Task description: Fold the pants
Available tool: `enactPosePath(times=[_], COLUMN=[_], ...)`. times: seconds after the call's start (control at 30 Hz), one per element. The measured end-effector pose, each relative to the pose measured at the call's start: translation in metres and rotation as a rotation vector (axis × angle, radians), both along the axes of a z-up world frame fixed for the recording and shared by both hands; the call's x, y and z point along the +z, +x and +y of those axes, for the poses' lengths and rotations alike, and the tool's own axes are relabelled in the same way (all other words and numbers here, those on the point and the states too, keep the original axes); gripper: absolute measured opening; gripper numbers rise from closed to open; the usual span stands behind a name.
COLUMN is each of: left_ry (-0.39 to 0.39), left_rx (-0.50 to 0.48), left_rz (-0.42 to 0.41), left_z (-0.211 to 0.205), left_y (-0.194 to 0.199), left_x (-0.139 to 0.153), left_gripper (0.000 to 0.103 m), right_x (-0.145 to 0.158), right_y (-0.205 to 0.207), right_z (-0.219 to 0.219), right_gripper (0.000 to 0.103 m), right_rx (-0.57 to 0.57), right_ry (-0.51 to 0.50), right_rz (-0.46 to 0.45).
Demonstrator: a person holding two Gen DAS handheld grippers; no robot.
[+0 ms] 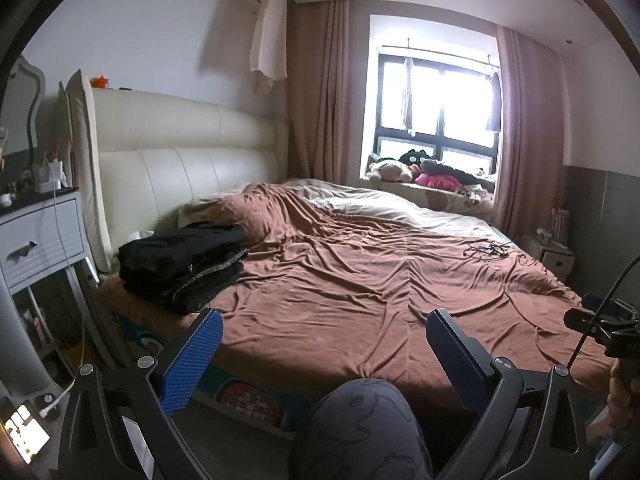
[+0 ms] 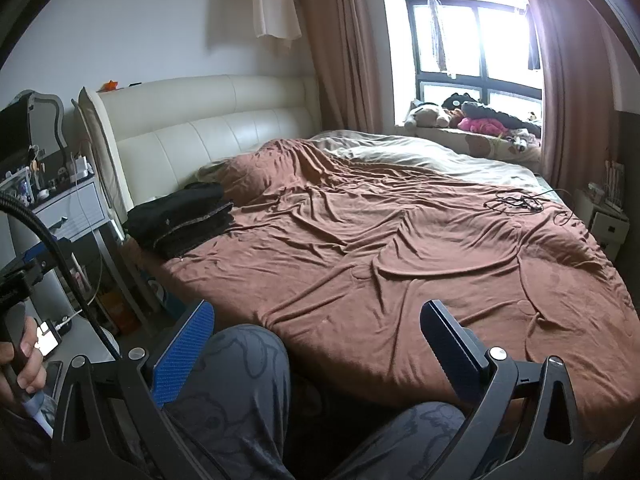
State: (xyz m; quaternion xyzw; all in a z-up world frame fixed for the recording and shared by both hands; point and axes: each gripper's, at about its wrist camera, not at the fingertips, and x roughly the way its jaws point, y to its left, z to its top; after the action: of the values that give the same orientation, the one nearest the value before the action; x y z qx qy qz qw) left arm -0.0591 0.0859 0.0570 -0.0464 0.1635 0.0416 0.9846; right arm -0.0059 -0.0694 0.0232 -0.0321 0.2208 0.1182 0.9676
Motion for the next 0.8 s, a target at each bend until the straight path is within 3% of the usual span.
enactPosePath(times=[0.8], left_ry=[0.017], left_rx=[-0.003], left_rz=[-0.008], left_z=[-0.008], left_y=[-0.004], left_x=[0.007], left_gripper=[0.103], right_x=[0.005], right_y=[-0.008], right_z=[-0.011], right_gripper=[0.103], right_rx=[-0.029], right_ry=[-0.011], right_rz=[-0.015])
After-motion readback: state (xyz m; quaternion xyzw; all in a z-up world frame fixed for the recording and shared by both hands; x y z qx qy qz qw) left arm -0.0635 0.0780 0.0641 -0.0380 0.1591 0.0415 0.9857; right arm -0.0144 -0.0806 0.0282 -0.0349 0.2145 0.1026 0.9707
